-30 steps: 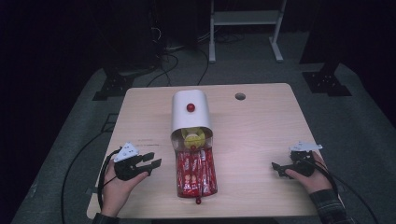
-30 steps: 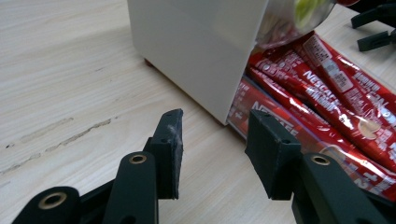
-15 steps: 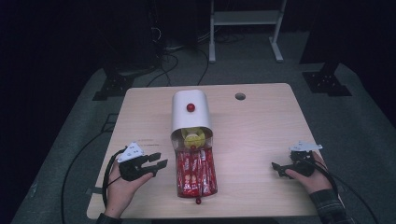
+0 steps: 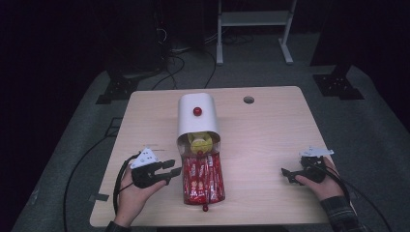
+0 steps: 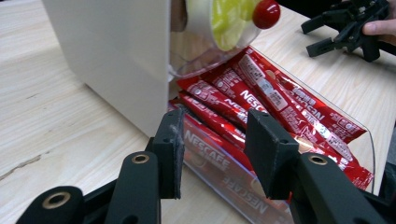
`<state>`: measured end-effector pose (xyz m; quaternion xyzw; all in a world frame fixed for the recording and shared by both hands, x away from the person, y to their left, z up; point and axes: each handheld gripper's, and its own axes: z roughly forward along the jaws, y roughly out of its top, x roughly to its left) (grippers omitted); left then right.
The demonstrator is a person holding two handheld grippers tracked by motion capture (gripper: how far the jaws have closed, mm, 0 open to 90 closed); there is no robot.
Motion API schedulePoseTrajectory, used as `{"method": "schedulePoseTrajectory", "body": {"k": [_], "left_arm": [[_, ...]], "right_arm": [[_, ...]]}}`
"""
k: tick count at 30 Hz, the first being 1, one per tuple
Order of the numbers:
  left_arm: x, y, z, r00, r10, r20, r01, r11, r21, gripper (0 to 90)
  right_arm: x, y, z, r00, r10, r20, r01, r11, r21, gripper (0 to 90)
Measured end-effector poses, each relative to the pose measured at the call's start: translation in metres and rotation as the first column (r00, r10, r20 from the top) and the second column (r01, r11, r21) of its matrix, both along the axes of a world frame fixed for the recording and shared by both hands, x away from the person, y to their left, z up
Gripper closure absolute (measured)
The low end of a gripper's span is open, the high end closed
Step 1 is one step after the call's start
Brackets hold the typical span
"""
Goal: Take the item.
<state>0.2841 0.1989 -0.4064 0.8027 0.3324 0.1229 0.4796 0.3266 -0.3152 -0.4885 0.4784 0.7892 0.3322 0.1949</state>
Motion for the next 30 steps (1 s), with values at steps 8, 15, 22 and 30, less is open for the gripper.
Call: {"method": "schedulePoseTrajectory", "body": {"k": [8,15,22,30], "left_arm": [[0.0,-0.013,-0.001,0.9996,-0.027,0.0,0.027,0.9996,-0.005,57.3],[0.002,-0.022,-0.003,0.9989,-0.047,-0.005,0.048,0.9989,0.004,56.9],[0.004,-0.031,-0.005,0.9982,-0.06,-0.012,0.06,0.9982,0.008,56.6],[0.006,-0.038,-0.009,0.9977,-0.065,-0.02,0.065,0.9976,0.023,56.3]], "right_arm": [[0.0,0.0,0.0,1.0,0.0,0.0,0.0,1.0,0.0,0.0],[0.0,0.0,0.0,1.0,0.0,0.0,0.0,1.0,0.0,0.0],[0.0,0.0,0.0,1.0,0.0,0.0,0.0,1.0,0.0,0.0],[0.0,0.0,0.0,1.0,0.0,0.0,0.0,1.0,0.0,0.0]]}}
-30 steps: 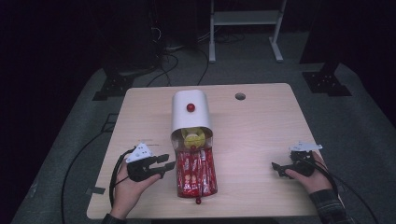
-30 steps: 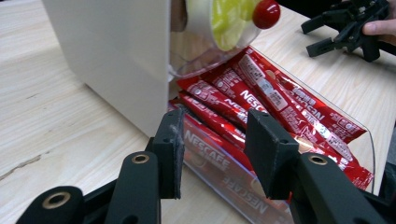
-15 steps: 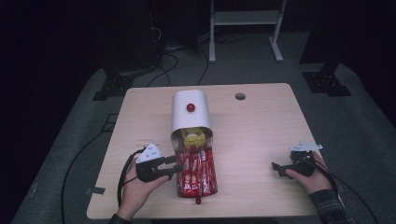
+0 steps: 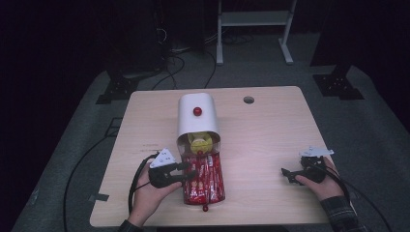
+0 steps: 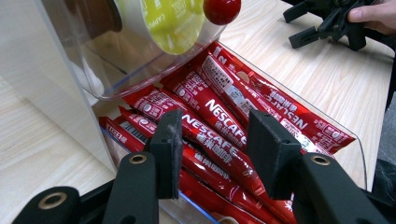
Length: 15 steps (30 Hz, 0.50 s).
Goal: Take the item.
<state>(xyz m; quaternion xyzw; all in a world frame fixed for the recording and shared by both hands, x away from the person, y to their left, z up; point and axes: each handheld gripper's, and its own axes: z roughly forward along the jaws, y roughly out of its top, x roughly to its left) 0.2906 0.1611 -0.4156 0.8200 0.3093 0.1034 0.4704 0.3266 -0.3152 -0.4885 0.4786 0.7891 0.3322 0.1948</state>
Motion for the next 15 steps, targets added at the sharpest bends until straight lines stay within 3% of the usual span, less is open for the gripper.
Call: {"method": "schedulePoseTrajectory", "body": {"k": [15], "left_arm": [[0.0,-0.018,-0.01,0.9993,-0.031,-0.022,0.032,0.9988,0.038,53.8]], "right_arm": [[0.0,0.0,0.0,1.0,0.0,0.0,0.0,1.0,0.0,0.0]]}}
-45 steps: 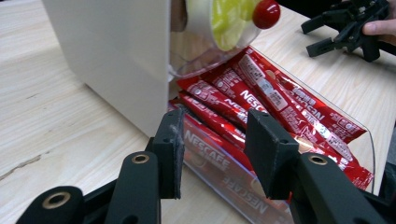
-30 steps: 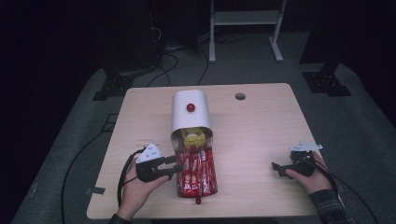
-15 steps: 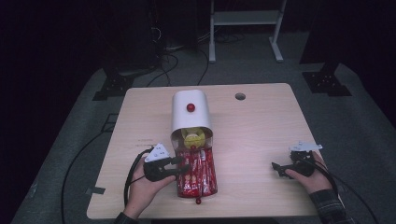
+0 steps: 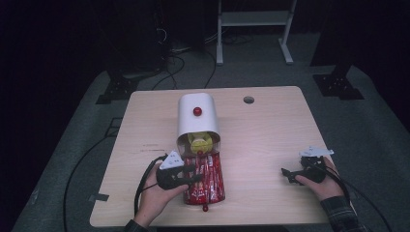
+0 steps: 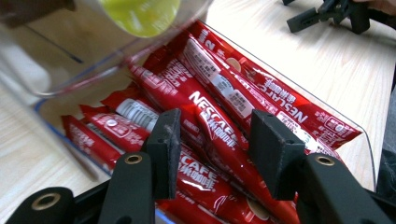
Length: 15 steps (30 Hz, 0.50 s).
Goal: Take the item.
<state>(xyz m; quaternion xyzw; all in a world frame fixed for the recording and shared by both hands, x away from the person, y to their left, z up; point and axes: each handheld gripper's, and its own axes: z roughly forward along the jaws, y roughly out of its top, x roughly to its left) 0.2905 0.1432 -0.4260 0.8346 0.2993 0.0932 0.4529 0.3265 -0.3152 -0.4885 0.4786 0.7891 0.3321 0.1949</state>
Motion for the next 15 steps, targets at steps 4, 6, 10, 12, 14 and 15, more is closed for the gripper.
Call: {"method": "schedulePoseTrajectory", "body": {"k": [4,6,10,12,14,15], "left_arm": [[-0.0004,-0.0016,-0.0012,1.0,0.004,-0.004,-0.004,1.0,0.002,53.8],[-0.0003,-0.0017,-0.0021,0.9999,0.008,-0.01,-0.008,1.0,-0.004,55.4],[0.0014,0.0009,-0.0033,0.9991,0.009,-0.041,-0.01,0.9995,-0.029,62.6],[0.0023,0.0025,-0.0036,0.9984,0.008,-0.057,-0.01,0.9991,-0.042,67.7],[0.003,0.0041,-0.0038,0.9975,0.007,-0.07,-0.01,0.9988,-0.048,71.7],[0.0032,0.0044,-0.0039,0.9971,0.01,-0.075,-0.014,0.9984,-0.055,73.5]], "right_arm": [[0.0,0.0,0.0,1.0,0.0,0.0,0.0,1.0,0.0,0.0],[0.0,0.0,0.0,1.0,0.0,0.0,0.0,1.0,0.0,0.0],[0.0,0.0,0.0,1.0,0.0,0.0,0.0,1.0,0.0,0.0],[0.0,0.0,0.0,1.0,0.0,0.0,0.0,1.0,0.0,0.0],[0.0,0.0,0.0,1.0,0.0,0.0,0.0,1.0,0.0,0.0],[0.0,0.0,0.0,1.0,0.0,0.0,0.0,1.0,0.0,0.0]]}}
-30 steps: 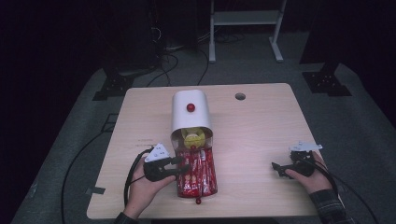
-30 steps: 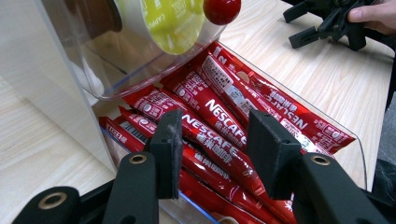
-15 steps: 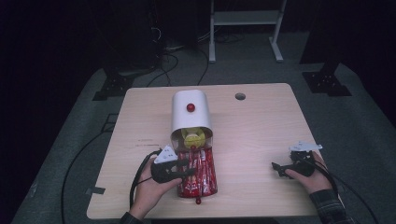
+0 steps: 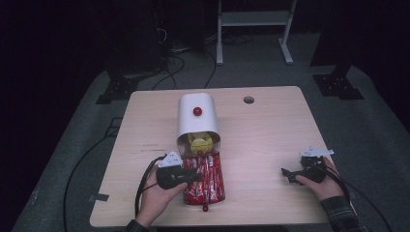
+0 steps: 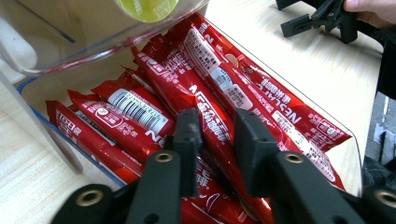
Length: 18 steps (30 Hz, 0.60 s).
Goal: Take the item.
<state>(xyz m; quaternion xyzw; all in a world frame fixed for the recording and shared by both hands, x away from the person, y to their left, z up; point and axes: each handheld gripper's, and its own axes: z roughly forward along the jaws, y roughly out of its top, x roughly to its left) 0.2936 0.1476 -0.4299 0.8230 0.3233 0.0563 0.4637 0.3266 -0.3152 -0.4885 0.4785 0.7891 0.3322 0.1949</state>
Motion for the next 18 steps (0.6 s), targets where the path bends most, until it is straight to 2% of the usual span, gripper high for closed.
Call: {"method": "schedulePoseTrajectory", "body": {"k": [3,6,10,18], "left_arm": [[0.001,0.003,0.001,0.9998,0.008,-0.021,-0.008,0.9998,-0.018,77.4],[0.001,0.005,0.002,0.9994,0.012,-0.033,-0.012,0.9998,-0.014,81.5],[-0.001,0.004,0.005,0.9997,0.014,-0.022,-0.014,0.9999,-0.003,82.2],[-0.004,0.012,0.011,0.9993,0.017,-0.033,-0.018,0.9995,-0.027,82.6]], "right_arm": [[0.0,0.0,0.0,1.0,0.0,0.0,0.0,1.0,0.0,0.0],[0.0,0.0,0.0,1.0,0.0,0.0,0.0,1.0,0.0,0.0],[0.0,0.0,0.0,1.0,0.0,0.0,0.0,1.0,0.0,0.0],[0.0,0.0,0.0,1.0,0.0,0.0,0.0,1.0,0.001,0.0]]}}
